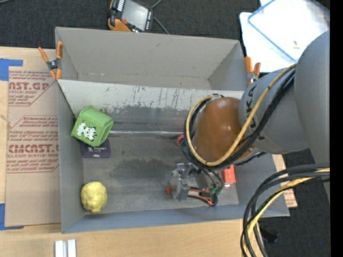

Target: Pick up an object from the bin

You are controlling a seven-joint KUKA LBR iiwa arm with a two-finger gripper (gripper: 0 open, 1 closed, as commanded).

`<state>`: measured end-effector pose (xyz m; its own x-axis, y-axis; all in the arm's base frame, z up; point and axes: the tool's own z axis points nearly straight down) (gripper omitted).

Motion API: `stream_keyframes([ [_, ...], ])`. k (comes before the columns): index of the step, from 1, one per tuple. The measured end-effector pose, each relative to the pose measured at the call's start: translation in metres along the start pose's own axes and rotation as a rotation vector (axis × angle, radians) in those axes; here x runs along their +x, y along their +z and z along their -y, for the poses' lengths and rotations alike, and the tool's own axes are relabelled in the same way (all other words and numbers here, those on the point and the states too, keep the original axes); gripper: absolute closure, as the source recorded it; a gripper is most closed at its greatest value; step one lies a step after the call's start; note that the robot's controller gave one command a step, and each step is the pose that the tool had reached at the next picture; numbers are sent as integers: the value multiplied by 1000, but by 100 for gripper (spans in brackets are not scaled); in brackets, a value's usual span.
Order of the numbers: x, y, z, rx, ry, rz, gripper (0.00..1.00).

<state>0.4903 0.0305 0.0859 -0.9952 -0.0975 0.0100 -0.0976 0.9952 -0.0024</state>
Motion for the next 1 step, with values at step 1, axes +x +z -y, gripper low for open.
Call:
stream_keyframes([
  [1, -3, 12, 81, -2, 382, 2, 100],
])
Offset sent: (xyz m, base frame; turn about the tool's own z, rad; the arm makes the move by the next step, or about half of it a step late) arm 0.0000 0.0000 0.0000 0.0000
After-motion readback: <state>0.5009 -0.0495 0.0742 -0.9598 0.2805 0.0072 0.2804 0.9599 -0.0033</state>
